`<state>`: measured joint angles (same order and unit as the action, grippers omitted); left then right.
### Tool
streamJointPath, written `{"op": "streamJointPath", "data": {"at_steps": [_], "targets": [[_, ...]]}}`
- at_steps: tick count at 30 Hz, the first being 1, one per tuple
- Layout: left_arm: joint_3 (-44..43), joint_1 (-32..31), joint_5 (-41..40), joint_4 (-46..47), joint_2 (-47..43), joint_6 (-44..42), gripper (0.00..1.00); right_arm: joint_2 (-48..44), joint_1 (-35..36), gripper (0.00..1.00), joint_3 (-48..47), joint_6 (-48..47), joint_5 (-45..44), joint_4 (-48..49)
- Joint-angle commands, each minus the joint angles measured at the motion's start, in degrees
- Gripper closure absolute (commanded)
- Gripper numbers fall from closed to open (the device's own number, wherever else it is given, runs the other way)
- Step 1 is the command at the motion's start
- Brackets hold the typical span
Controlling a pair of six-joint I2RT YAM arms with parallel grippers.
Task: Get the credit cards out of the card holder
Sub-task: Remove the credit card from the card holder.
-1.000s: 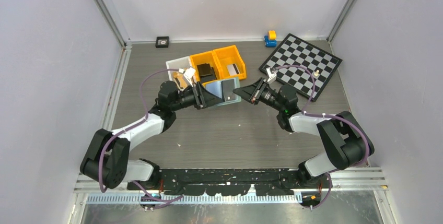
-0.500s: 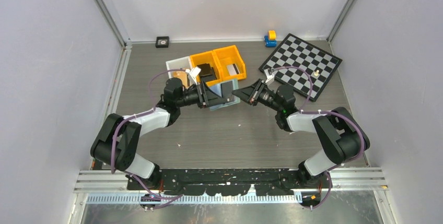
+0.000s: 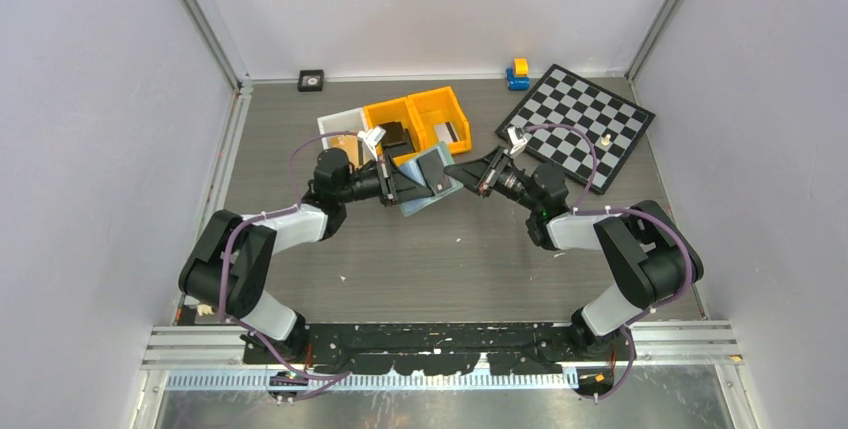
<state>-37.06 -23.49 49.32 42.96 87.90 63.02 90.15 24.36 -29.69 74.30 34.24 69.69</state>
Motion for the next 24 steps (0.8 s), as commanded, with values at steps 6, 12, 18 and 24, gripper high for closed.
{"op": "streamJointPath", "data": {"at_steps": [6,12,18,24], "targets": [[-0.9,1.0,-1.9,-3.1,-0.5,-2.9,1.0,-1.5,1.6,0.92,-2.5,1.1,3.8,5.0],[-2.2,1.7,-3.8,-10.9,-0.3,-5.8,1.0,-3.4,1.3,0.89,-2.3,-2.2,2.5,-0.6],[-5.1,1.8,-6.3,-23.2,-0.3,-10.7,1.0,-6.5,0.8,0.99,-1.6,-5.0,0.9,-5.5],[-6.5,1.8,-8.9,-29.5,-1.1,-13.8,1.0,-9.1,0.5,1.0,-1.0,-7.1,-0.5,-8.4]]}}
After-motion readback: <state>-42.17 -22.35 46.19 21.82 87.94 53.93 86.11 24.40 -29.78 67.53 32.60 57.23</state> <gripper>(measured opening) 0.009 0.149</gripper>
